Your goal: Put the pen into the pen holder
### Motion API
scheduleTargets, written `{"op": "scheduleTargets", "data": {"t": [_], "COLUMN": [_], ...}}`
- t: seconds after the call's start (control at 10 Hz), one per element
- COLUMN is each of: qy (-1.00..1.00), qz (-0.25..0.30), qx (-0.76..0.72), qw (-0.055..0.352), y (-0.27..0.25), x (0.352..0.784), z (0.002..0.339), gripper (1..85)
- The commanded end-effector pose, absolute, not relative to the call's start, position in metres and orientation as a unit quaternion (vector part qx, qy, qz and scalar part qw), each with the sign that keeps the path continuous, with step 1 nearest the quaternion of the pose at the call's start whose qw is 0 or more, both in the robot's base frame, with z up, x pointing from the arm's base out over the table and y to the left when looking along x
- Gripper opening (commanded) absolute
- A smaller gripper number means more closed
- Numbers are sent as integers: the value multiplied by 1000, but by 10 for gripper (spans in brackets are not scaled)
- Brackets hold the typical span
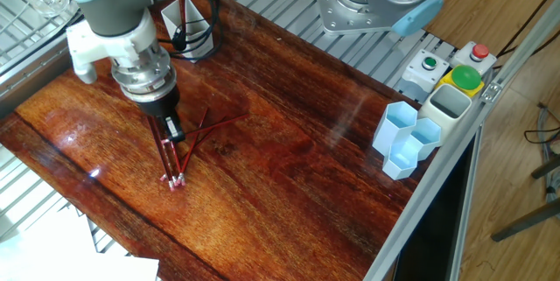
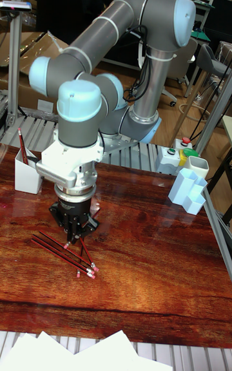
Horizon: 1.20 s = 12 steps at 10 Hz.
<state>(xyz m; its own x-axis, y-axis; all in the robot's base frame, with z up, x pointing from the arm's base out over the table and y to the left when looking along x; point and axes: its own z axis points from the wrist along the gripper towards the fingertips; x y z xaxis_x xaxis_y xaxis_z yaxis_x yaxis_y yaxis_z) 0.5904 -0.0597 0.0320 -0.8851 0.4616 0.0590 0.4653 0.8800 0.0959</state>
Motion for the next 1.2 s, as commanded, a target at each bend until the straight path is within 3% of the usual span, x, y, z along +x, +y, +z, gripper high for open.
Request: {"op": "scheduleTargets", "data": {"t": [0.0, 0.2, 0.3, 0.6, 0.7, 0.8, 1.1], "qy": [-978, -992, -995, -993, -986, -987, -994], "qz": [-38, 43, 48, 12, 23, -1, -35], "qx": [-205, -119, -87, 88, 137, 133, 90], "qw": [30, 5, 5, 83, 88, 87, 54], "y": [-64, -95, -87, -66, -70, -48, -26], "x": [590, 595, 593, 553, 554, 555, 570], "z": [69, 87, 94, 100, 96, 88, 86], "gripper": [10, 10, 10, 10, 10, 10, 10]}}
